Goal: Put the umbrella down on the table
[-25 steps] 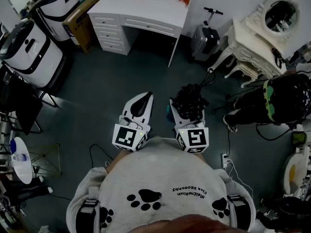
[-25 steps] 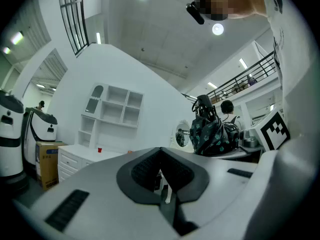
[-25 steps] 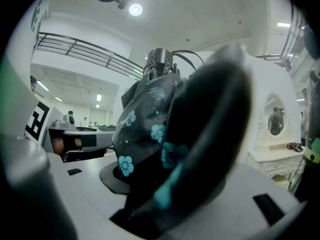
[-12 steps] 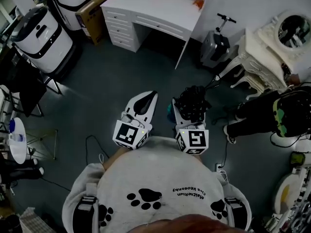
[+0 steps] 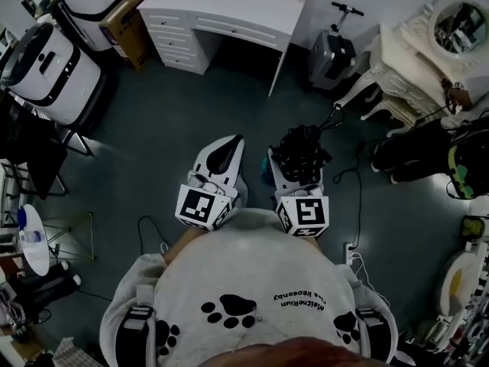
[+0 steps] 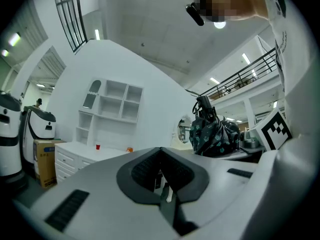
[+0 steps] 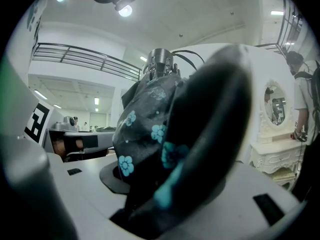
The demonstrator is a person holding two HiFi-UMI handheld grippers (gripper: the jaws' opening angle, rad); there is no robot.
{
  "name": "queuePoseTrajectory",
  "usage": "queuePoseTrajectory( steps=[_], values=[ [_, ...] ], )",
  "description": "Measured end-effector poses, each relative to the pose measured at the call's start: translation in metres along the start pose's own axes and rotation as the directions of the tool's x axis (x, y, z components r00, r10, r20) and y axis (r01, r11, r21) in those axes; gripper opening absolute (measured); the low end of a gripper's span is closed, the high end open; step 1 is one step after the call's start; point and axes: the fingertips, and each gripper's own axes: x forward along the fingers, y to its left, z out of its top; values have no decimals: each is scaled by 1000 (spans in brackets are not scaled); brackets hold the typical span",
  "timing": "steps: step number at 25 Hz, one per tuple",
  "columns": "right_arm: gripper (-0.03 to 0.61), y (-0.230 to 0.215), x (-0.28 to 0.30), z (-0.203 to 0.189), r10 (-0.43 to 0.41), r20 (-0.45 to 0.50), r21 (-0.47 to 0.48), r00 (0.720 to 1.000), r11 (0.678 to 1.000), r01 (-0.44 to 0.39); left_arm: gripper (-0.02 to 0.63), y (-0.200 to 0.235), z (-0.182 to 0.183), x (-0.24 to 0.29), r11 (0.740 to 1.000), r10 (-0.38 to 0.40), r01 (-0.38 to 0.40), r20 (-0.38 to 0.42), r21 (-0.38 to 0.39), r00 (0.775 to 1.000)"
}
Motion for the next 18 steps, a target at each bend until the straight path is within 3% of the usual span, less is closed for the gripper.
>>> queuePoseTrajectory(
  steps=[6,11,18],
  values=[
    [256,-43,52,-2,-70,-24,25,997,997,70,15,32,-9,62,999,-44,44,-18,-2,999],
    [256,-63,126,9,-76,-30,22,997,997,77,15,91,-4,117,999,-54,54,-31,-3,998],
    [256,-103,223,25,-154,-22,44,988,987,155,15,163,2,200,994,-112,112,-35,3,993]
  ],
)
